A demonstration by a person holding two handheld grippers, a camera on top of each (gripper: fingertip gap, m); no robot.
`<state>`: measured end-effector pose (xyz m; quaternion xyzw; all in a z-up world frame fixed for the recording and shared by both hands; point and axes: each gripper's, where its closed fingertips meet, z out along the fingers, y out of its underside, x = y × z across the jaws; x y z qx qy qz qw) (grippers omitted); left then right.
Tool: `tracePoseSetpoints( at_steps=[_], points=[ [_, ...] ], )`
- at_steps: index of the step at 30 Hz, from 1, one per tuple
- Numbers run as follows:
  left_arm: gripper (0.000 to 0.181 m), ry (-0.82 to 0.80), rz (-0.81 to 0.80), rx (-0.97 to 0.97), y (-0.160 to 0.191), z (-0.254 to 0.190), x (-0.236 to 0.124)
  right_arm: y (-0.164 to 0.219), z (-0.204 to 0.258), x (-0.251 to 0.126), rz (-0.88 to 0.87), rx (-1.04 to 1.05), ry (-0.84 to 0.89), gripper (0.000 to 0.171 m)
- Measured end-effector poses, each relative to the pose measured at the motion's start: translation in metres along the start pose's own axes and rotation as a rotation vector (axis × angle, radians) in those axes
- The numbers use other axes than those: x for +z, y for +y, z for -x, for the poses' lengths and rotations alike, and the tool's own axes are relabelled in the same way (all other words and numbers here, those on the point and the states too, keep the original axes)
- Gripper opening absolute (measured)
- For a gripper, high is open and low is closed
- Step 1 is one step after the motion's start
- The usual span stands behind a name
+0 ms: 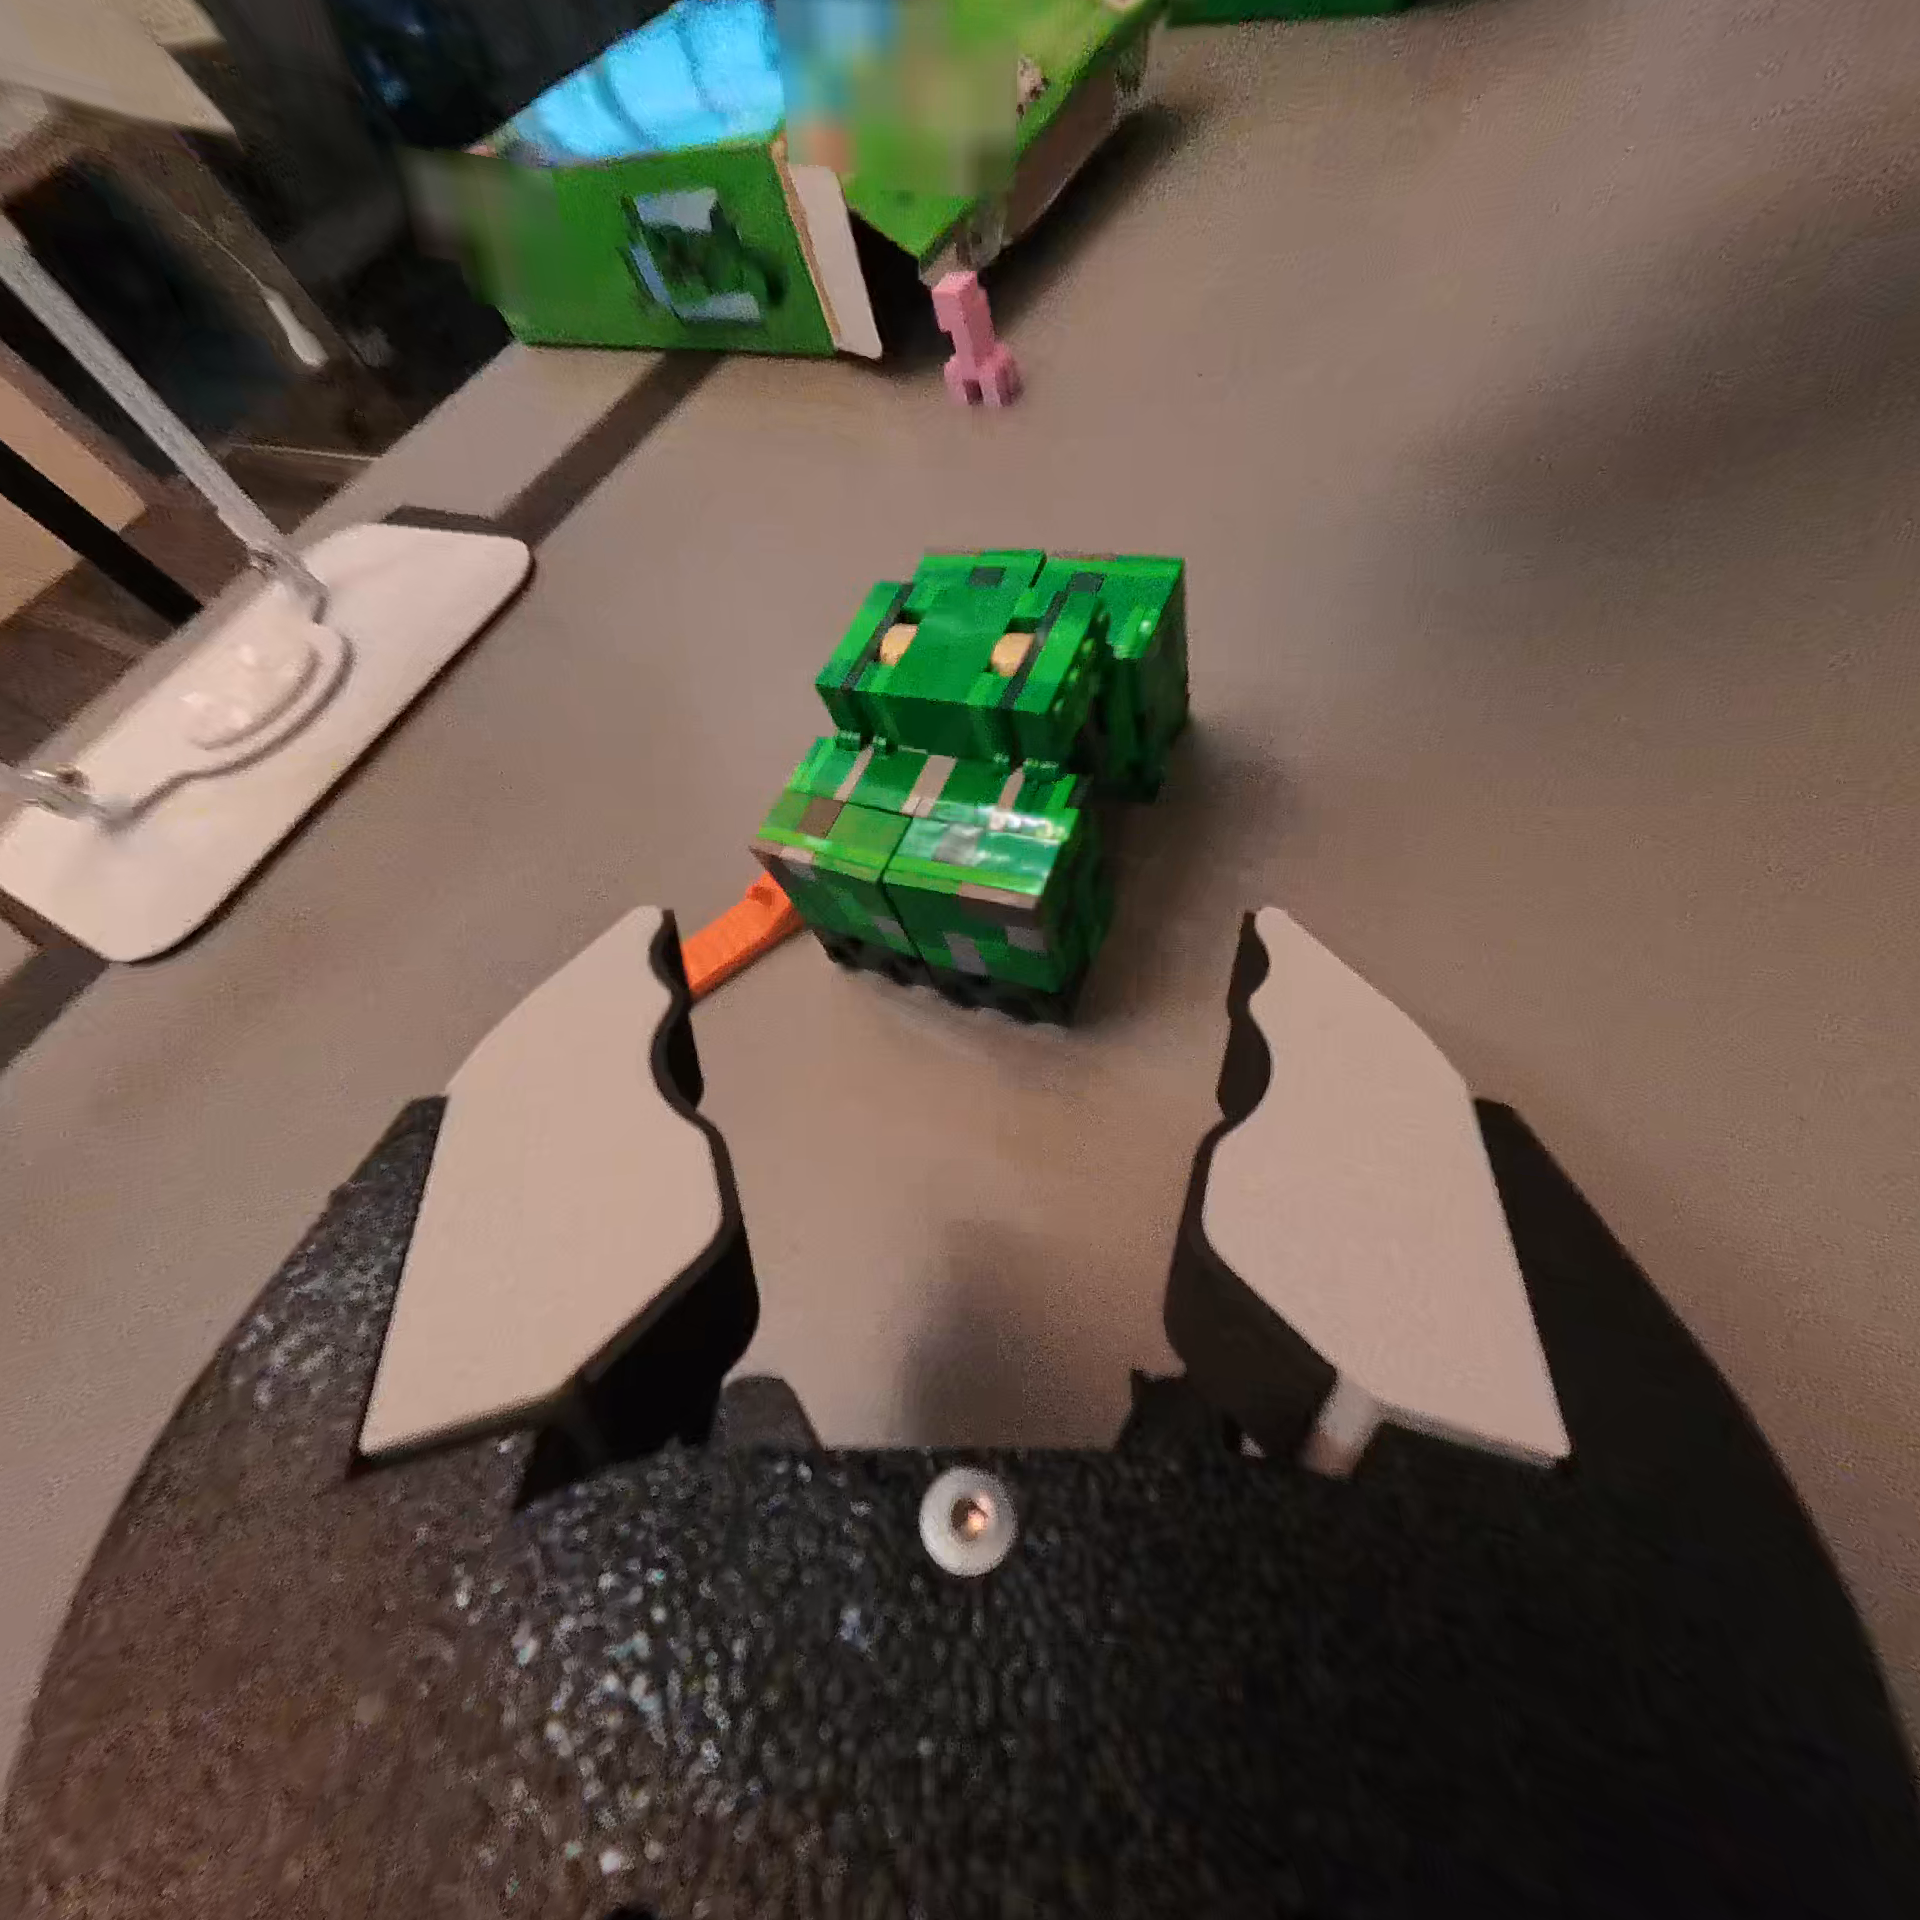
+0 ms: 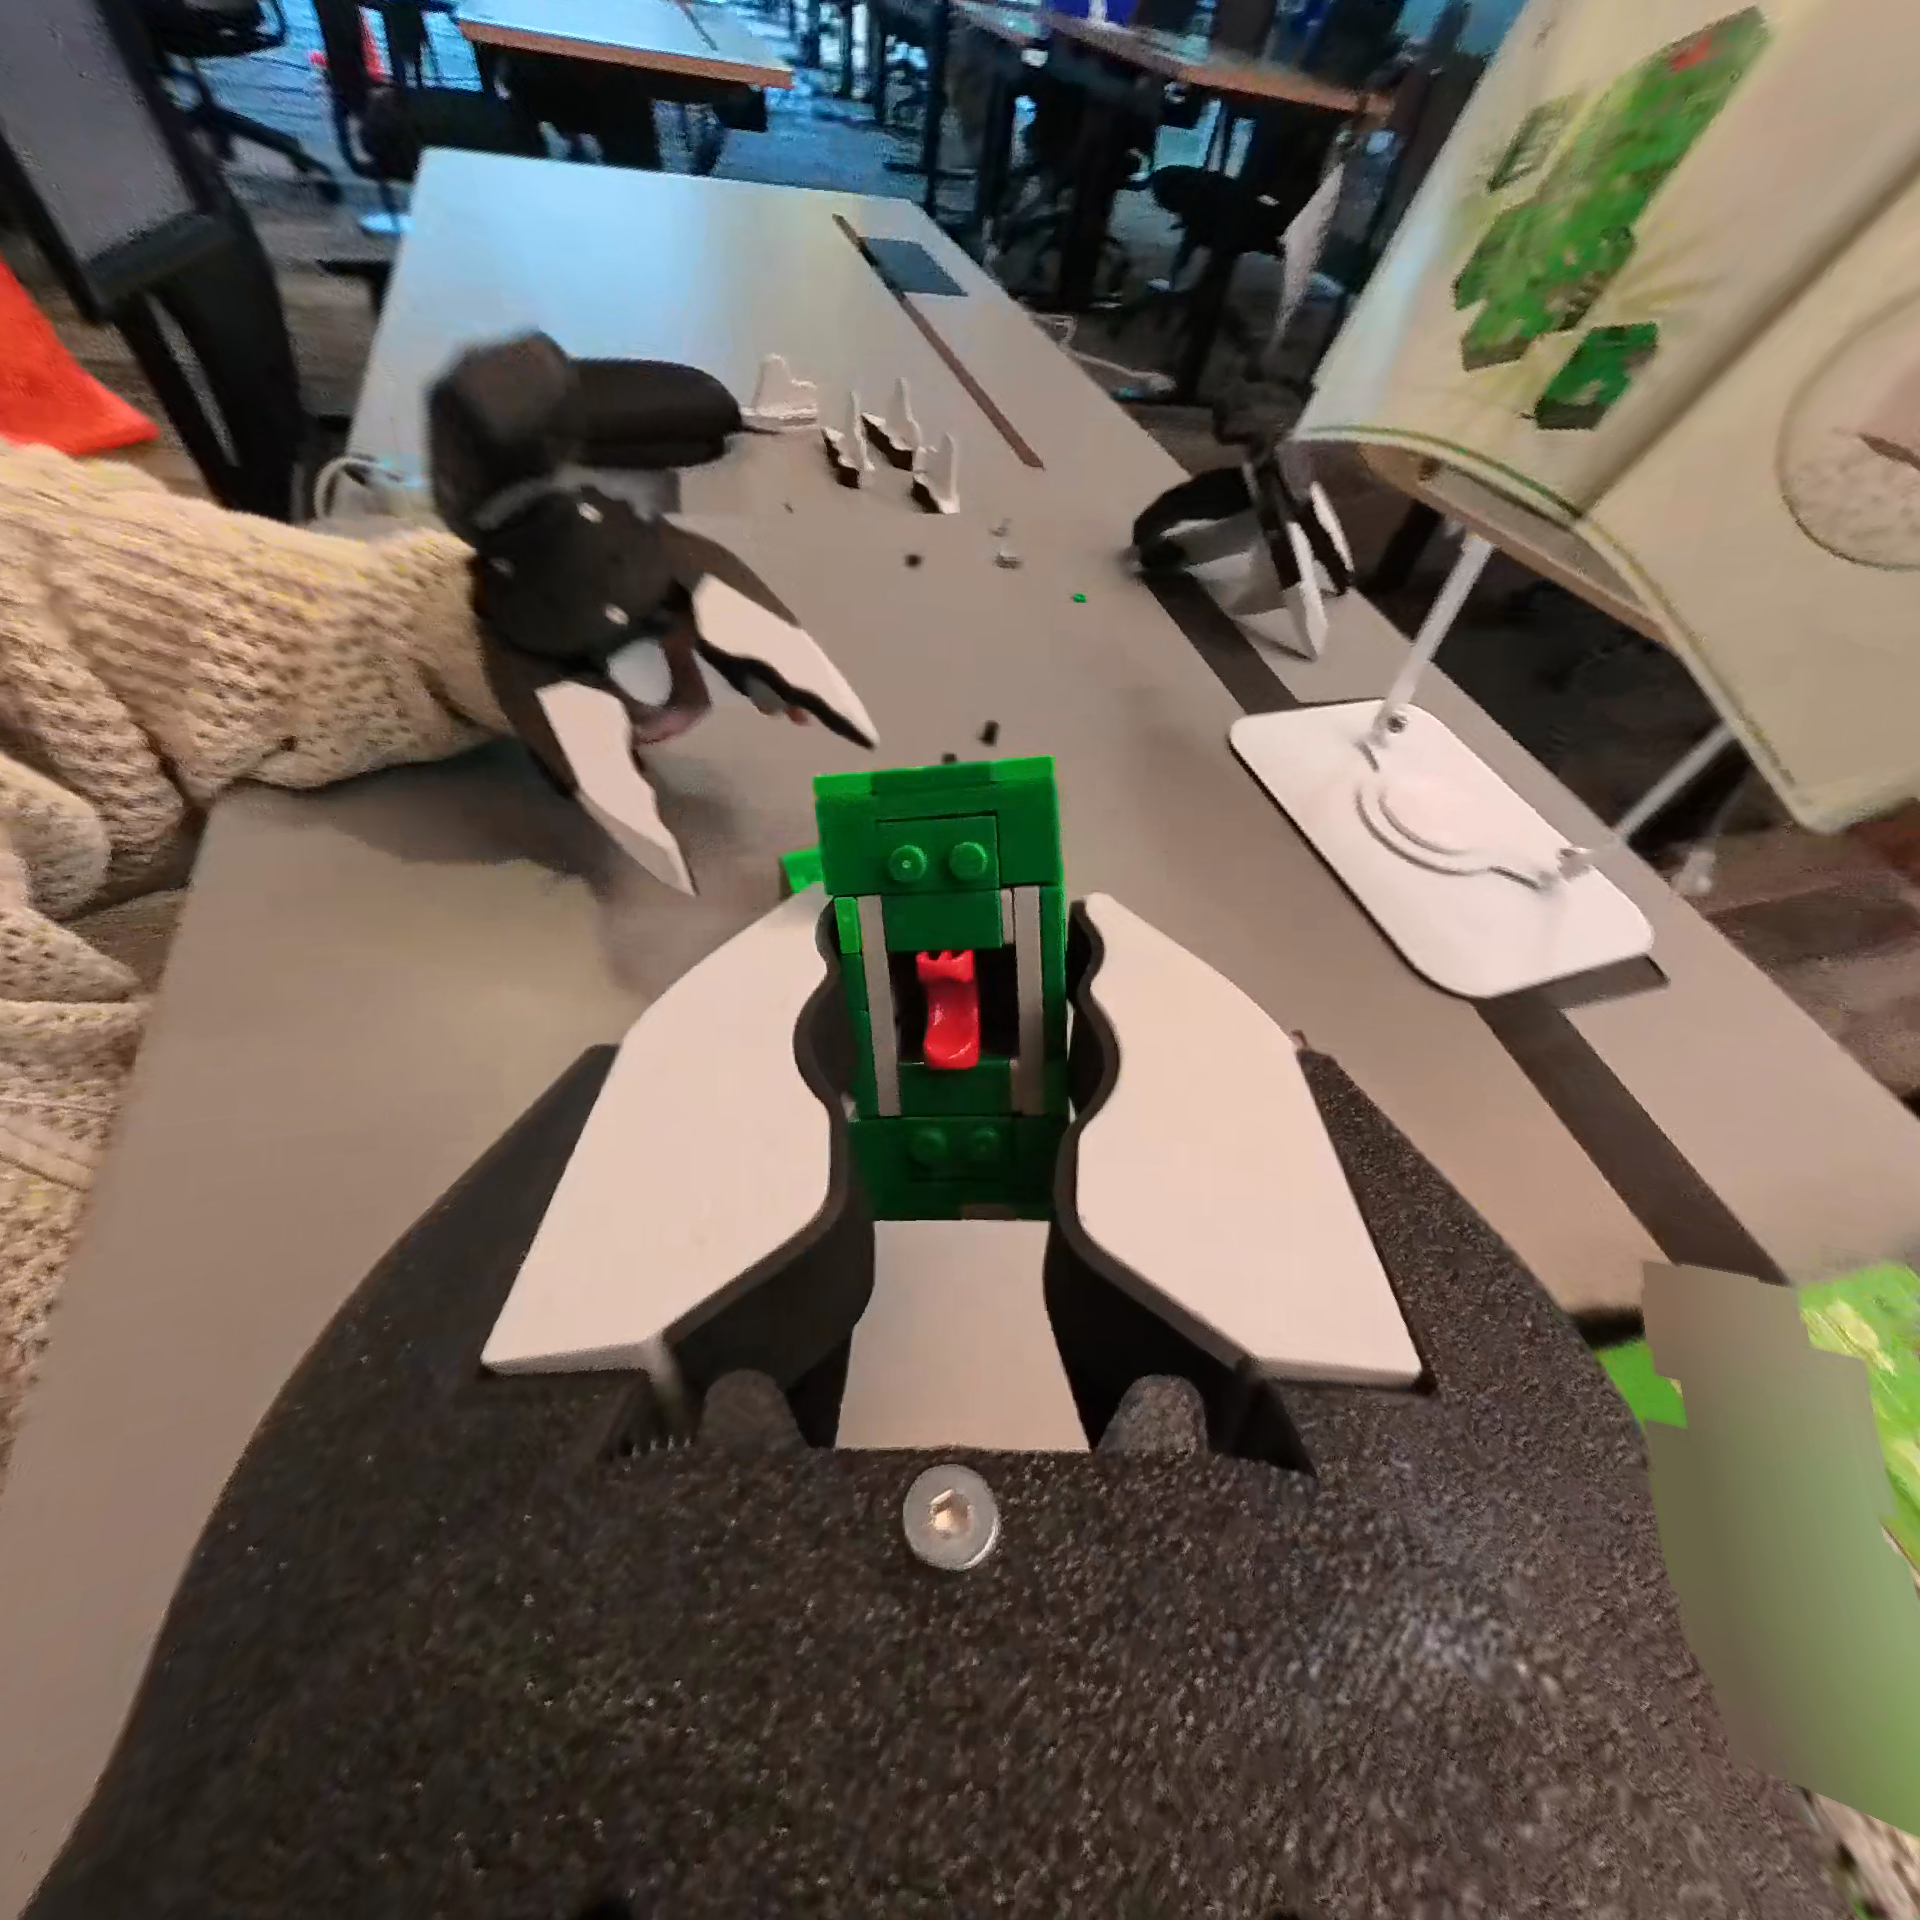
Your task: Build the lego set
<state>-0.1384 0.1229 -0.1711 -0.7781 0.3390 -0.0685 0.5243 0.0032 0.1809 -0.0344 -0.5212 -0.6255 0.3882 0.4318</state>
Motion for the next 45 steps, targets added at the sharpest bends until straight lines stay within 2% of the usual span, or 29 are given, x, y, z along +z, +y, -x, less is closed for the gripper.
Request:
tracePoseSetpoints(
  at_steps=[4,8,9,12,18,23,34,42,45],
  points=[
    [0.102,0.076,0.006,-0.004,0.002,0.005,0.021,-0.013,0.001,0.011,0.012,0.033,-0.036,0.037],
    [0.098,0.169,0.069,0.042,0.007,-0.001,0.040,-0.014,0.005,0.003,0.004,0.072,-0.026,0.037],
    [0.099,0.170,0.087,0.053,0.009,-0.001,0.044,-0.013,0.006,-0.001,0.003,0.081,-0.015,0.037],
    [0.083,0.114,0.083,0.081,0.007,0.007,0.050,-0.004,0.004,-0.020,0.011,0.111,0.043,0.037],
    [0.082,0.136,0.091,0.096,-0.001,-0.004,0.059,0.015,-0.003,-0.061,-0.031,0.276,0.081,0.037],
    [0.082,0.228,0.039,0.154,-0.025,-0.040,0.086,0.038,-0.019,-0.097,0.034,0.276,0.178,0.037],
    [0.082,0.461,-0.041,0.285,-0.106,-0.116,0.200,0.081,-0.042,-0.183,0.316,0.094,0.457,0.037],
    [0.082,0.708,-0.066,0.433,-0.155,-0.143,0.283,0.102,-0.051,-0.222,0.394,0.127,0.513,0.037],
    [0.086,0.743,-0.084,0.469,-0.166,-0.144,0.306,0.106,-0.059,-0.228,0.412,0.175,0.513,0.037]
  ],
)
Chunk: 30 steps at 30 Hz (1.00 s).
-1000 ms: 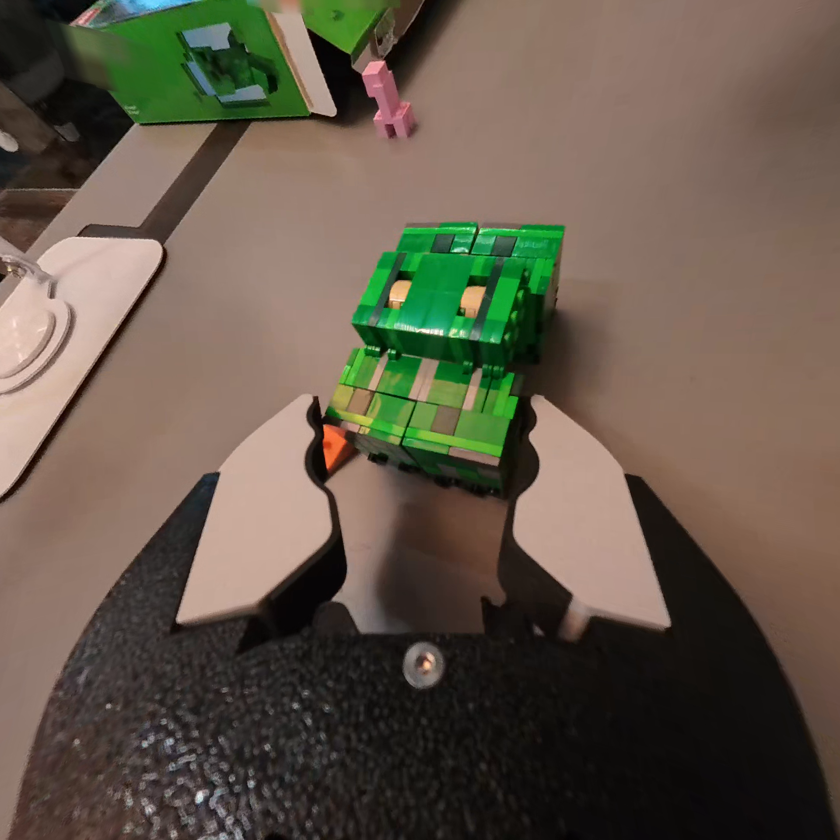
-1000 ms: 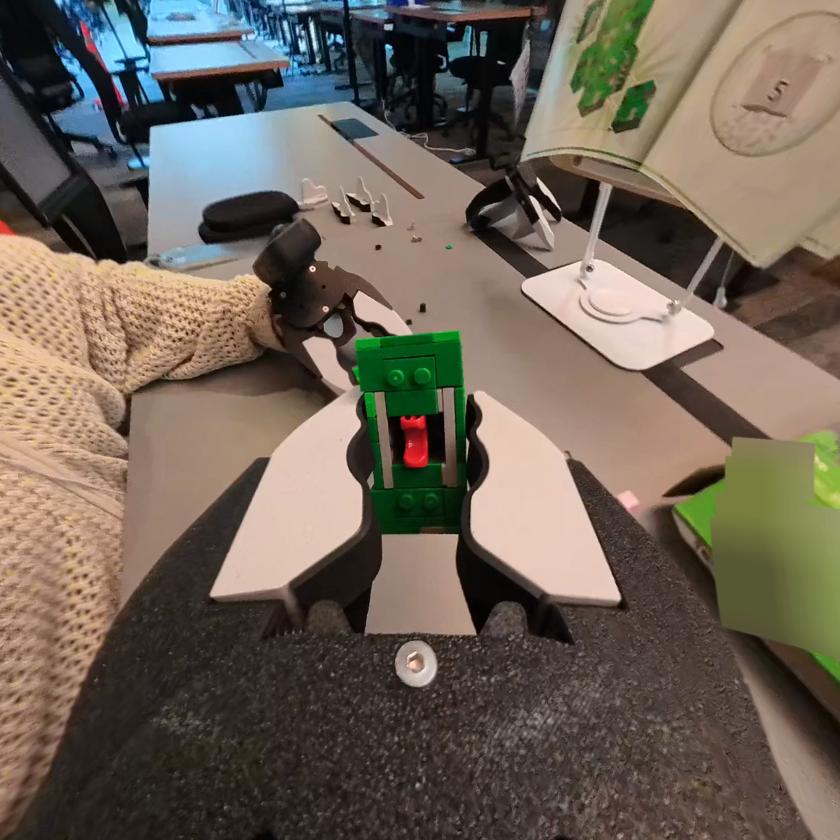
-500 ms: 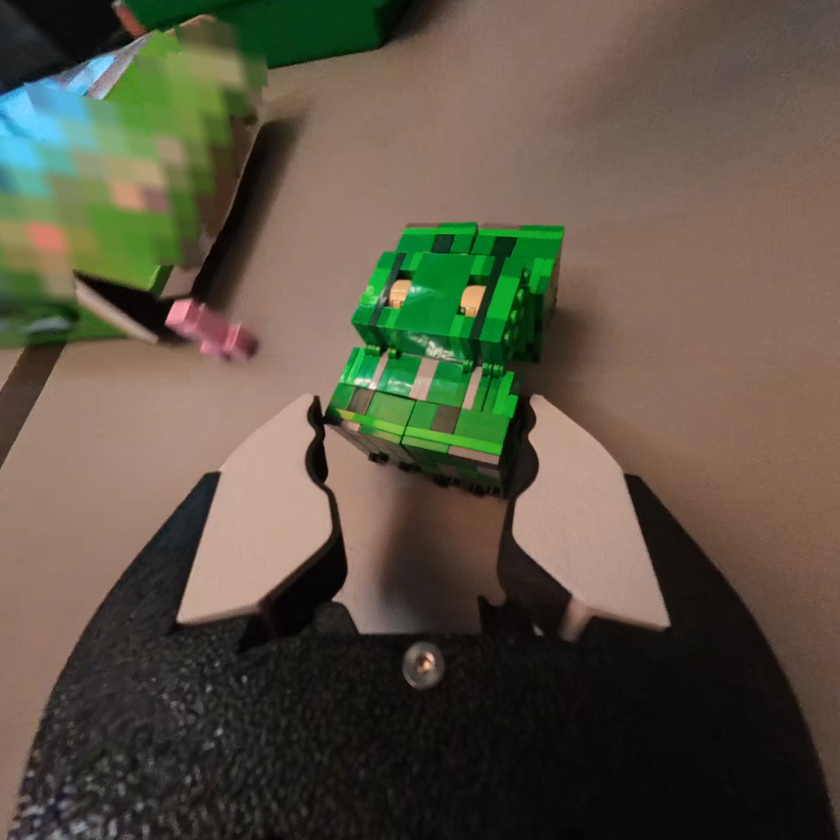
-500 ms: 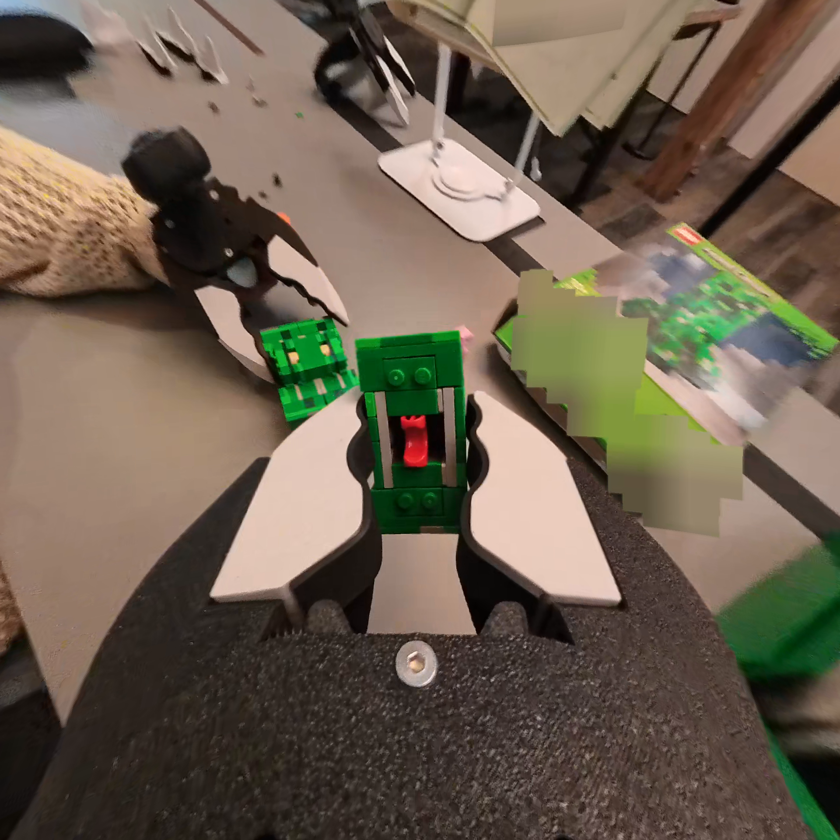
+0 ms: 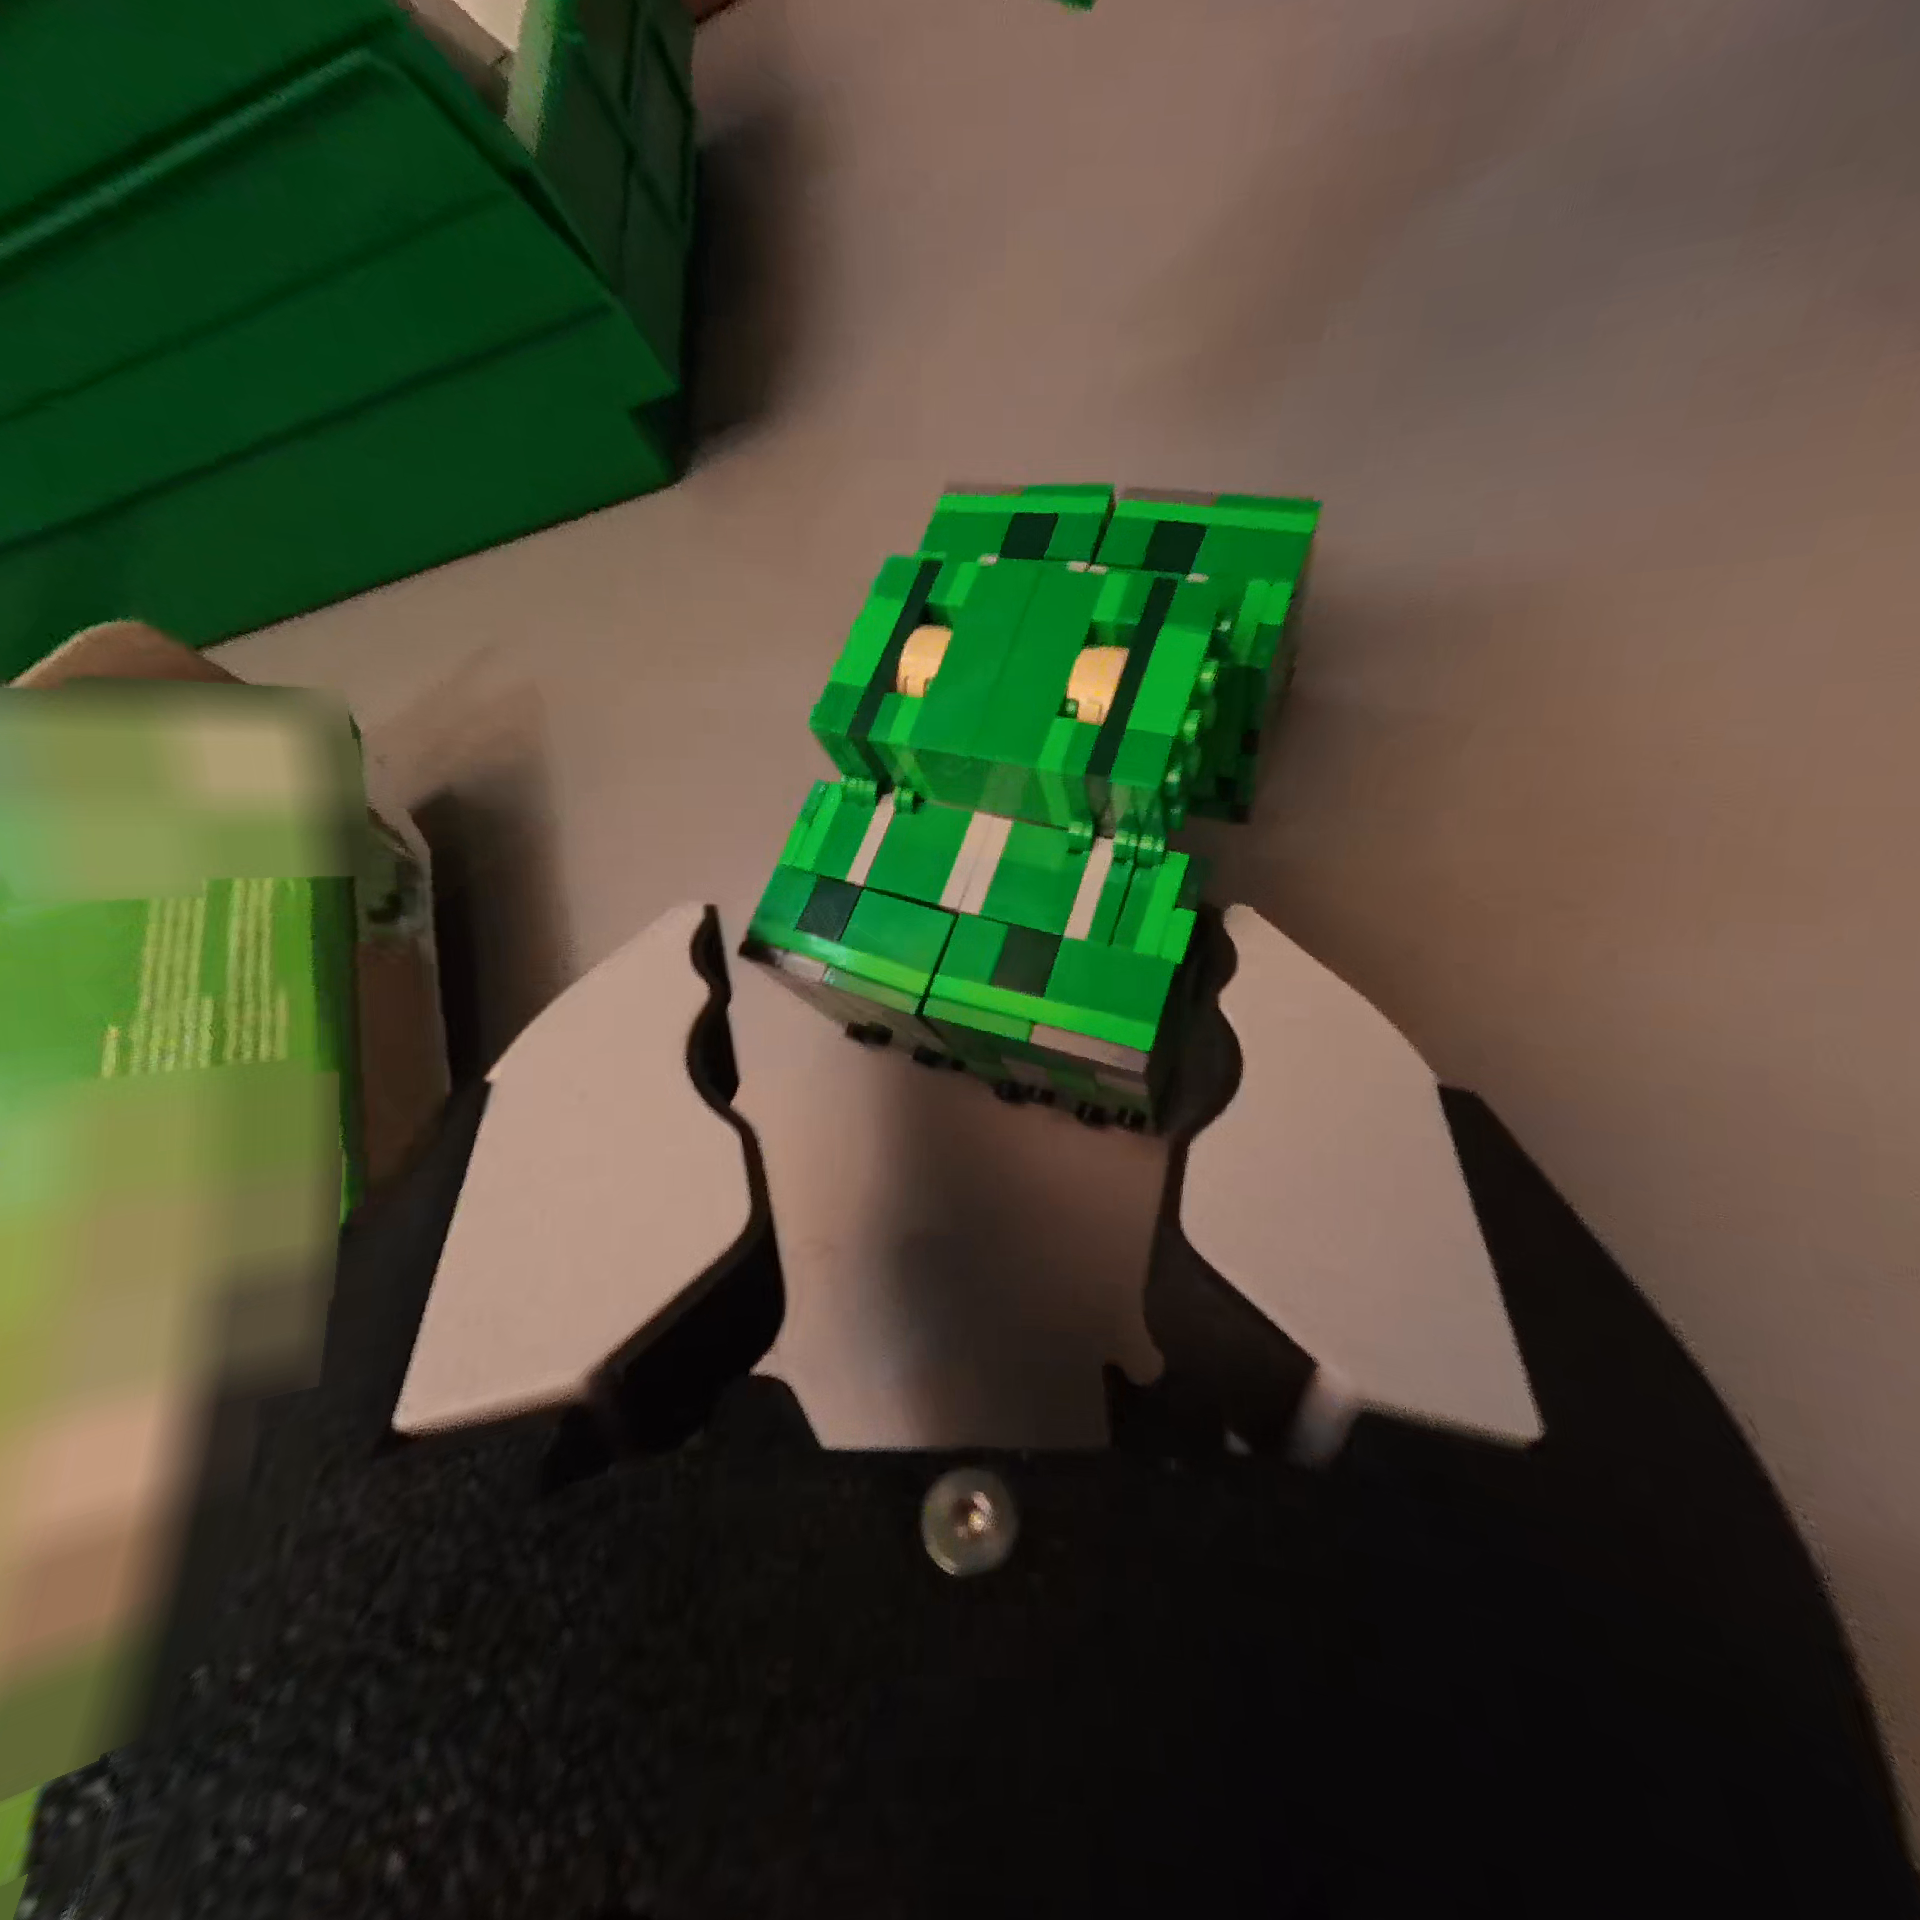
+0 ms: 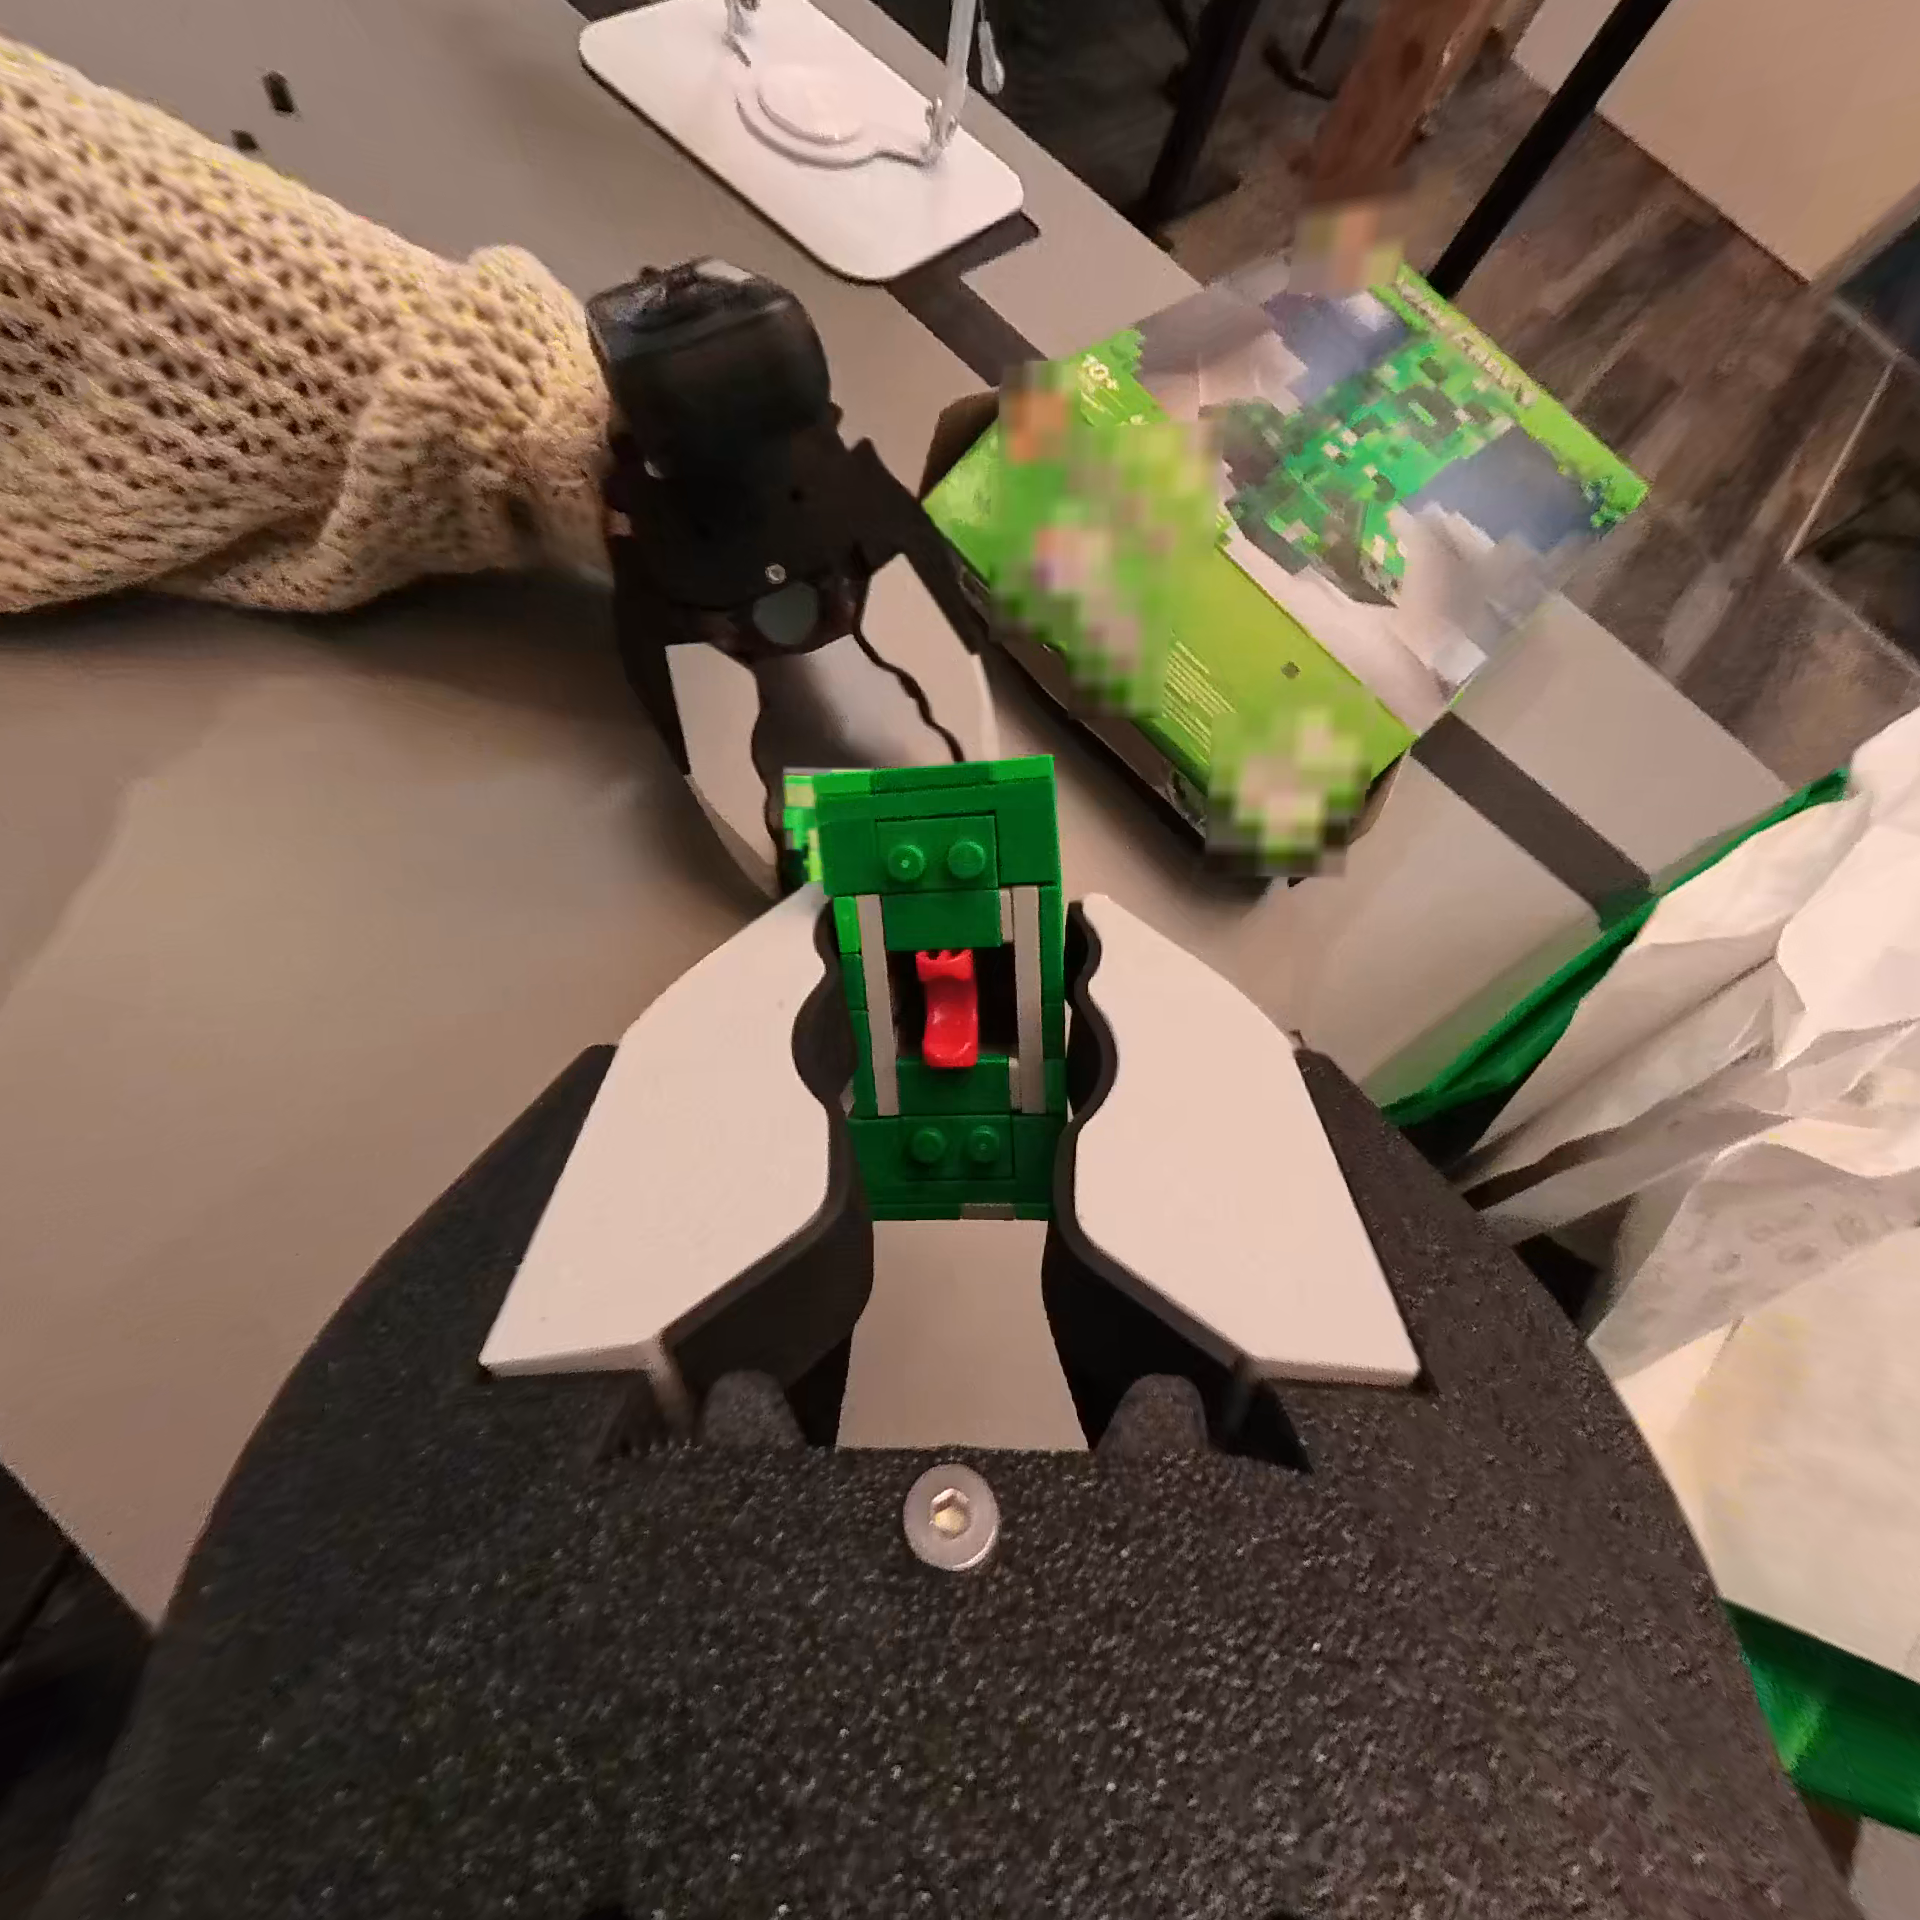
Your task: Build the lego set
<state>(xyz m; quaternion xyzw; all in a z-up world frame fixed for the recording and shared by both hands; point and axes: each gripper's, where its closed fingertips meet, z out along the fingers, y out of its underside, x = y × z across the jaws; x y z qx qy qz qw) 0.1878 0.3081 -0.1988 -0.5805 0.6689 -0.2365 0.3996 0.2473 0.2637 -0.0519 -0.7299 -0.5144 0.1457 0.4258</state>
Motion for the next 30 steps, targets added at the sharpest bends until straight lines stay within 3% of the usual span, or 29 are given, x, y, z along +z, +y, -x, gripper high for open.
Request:
tracePoseSetpoints(
  at_steps=[5,13,16,21,30],
  points=[
    [0.106,-0.105,-0.061,-0.057,0.003,0.013,-0.004,0.002,-0.010,0.012,0.106,0.070,-0.047,0.037],
    [0.087,-0.393,-0.268,0.012,-0.007,-0.003,-0.068,-0.005,0.004,0.045,0.287,0.141,-0.174,0.037],
    [0.088,-0.380,-0.262,-0.024,-0.002,-0.006,-0.072,0.002,0.005,0.053,0.382,0.139,-0.165,0.037],
    [0.085,-0.380,-0.385,-0.077,-0.015,-0.013,-0.083,0.009,0.008,0.060,0.460,0.170,-0.173,0.037],
    [0.083,-0.391,-0.318,-0.024,-0.010,-0.021,-0.076,0.008,0.014,0.079,0.529,0.188,-0.206,0.037]
  ],
)
